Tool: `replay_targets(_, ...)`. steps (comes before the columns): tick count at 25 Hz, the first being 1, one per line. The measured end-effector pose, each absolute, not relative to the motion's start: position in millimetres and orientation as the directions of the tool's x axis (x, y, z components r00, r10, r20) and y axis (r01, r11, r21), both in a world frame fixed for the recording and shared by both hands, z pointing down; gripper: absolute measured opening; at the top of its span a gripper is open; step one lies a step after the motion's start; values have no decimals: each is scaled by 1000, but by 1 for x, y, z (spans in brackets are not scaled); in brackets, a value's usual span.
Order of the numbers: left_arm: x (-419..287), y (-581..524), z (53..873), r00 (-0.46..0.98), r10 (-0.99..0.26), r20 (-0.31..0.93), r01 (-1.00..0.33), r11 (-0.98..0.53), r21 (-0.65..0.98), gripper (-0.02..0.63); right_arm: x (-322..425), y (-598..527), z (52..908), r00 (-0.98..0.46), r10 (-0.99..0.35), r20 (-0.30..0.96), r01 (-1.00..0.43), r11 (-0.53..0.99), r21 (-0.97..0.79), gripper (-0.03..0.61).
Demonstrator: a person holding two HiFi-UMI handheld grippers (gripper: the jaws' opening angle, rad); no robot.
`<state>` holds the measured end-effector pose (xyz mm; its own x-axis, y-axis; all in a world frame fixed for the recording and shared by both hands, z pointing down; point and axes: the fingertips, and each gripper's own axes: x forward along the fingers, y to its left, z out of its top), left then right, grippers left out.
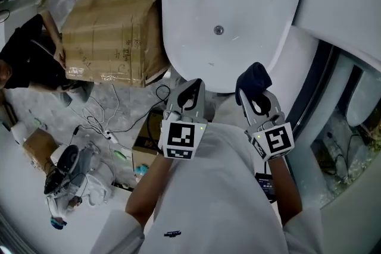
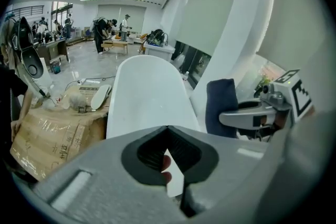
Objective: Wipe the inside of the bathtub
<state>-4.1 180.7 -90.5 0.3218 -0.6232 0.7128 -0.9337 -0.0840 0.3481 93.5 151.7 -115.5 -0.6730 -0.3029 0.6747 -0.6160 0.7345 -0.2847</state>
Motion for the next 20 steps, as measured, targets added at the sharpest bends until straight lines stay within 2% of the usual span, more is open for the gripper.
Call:
replay_targets(5, 5, 175, -57, 301, -576, 760, -951, -121, 285, -2, 98, 130, -81, -693, -246, 678, -579, 749, -321, 58)
replay_targets(11, 7, 164, -19, 304, -553, 776, -950, -115, 290, -2, 89, 119, -46, -716, -195, 670, -528, 779, -337, 58)
replay_targets(20, 5, 155, 41, 274, -544, 793, -957, -73, 280, -2, 104, 110, 15, -693, -163, 702, -529, 777, -342, 58)
